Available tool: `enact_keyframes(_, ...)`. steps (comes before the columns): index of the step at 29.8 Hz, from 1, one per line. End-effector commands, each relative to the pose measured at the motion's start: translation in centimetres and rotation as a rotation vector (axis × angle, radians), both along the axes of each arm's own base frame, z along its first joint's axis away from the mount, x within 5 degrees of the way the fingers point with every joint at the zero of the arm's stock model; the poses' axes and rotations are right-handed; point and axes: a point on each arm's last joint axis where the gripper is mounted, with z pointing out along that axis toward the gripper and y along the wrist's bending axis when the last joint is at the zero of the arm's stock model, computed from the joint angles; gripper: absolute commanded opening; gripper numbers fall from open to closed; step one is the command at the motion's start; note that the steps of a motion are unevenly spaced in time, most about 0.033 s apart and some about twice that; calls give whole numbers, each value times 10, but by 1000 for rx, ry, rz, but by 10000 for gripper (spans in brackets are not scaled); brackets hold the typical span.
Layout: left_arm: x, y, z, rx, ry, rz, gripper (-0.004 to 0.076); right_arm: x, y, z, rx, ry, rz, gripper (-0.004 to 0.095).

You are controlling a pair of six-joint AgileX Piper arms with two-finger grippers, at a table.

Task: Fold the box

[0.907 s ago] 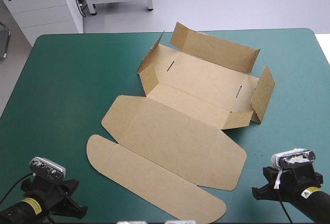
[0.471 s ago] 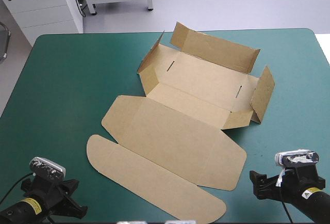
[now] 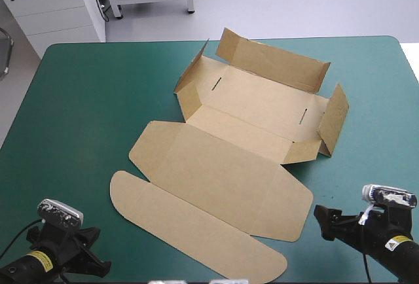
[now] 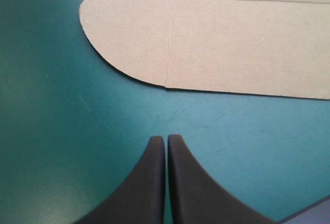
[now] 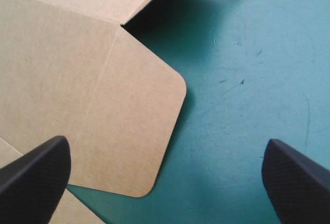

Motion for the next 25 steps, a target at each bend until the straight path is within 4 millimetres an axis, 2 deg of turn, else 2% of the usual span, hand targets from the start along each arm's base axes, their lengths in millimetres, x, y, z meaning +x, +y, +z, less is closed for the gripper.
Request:
enact_keyframes(1, 4, -2, 9, -34, -48, 4, -8, 8, 0, 28, 75, -71, -54, 931)
enact_keyframes(6, 4, -2, 9, -34, -48, 4, -8, 26, -2, 48, 110, -51, -84, 931)
enact_keyframes(10, 4, -2, 9, -36, -48, 4, -8, 54, -5, 50, 148, 34, -114, 931)
enact_keyframes(17, 4, -2, 9, -36, -48, 4, -8, 119, -8, 28, 237, 198, -146, 930)
enact_keyframes(25, 4, -2, 9, -34, -48, 4, -8, 180, -8, 6, 323, 298, -106, 931)
